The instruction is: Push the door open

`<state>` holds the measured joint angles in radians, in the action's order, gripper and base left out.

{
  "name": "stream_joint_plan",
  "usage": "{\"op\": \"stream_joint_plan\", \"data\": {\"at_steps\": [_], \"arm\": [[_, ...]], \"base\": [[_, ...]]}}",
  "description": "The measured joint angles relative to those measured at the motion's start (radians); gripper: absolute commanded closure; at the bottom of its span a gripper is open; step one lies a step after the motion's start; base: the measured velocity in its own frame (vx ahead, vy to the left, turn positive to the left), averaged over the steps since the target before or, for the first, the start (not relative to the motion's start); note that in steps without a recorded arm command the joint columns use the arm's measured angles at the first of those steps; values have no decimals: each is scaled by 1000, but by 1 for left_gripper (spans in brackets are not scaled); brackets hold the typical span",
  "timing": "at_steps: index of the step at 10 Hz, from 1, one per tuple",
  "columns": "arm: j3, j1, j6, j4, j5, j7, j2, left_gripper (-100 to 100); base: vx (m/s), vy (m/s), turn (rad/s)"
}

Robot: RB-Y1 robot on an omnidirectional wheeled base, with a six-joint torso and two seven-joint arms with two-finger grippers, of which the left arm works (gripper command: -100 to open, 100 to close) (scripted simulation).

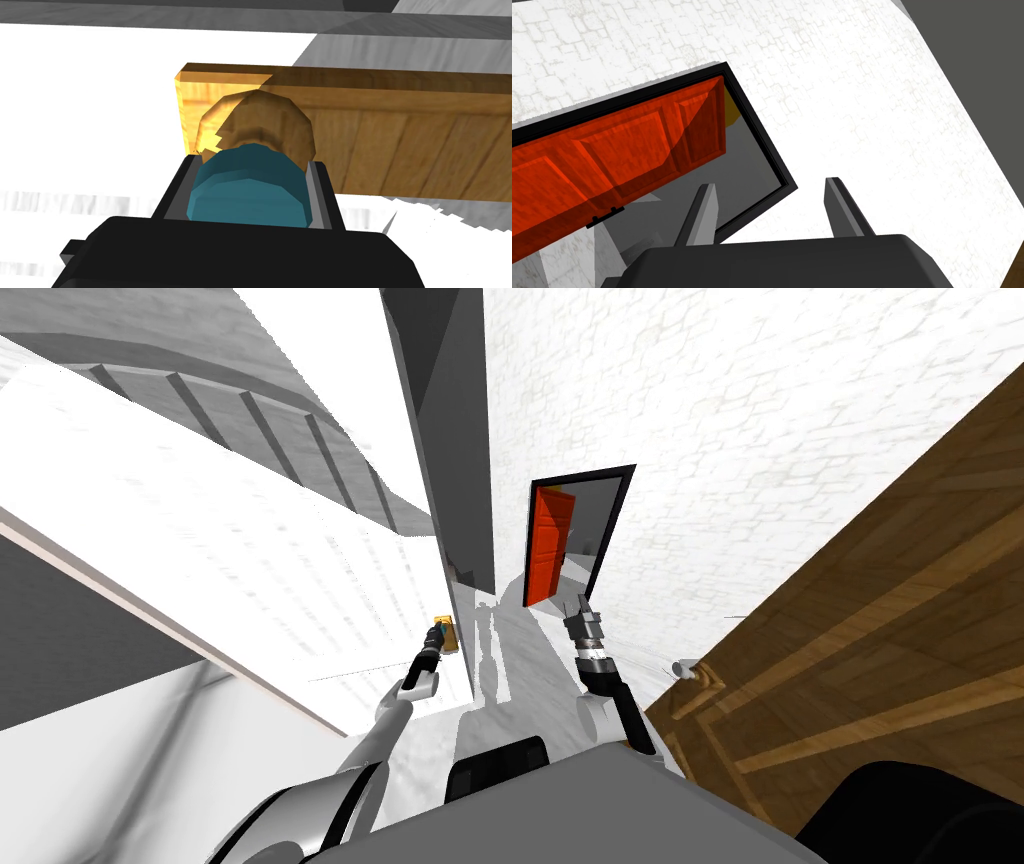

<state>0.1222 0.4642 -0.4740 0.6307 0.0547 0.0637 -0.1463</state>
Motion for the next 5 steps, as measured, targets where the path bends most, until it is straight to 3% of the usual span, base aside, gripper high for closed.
{"op": "stream_joint_plan", "data": {"at_steps": [3, 4, 5], "arm": [[23, -6, -2, -9, 9, -9, -6, 100], [30, -21, 12, 24, 10, -13, -7, 100], [39, -20, 16, 25, 14, -17, -10, 100]], "base": [[177, -81, 47], [173, -104, 69], [185, -114, 73]]}}
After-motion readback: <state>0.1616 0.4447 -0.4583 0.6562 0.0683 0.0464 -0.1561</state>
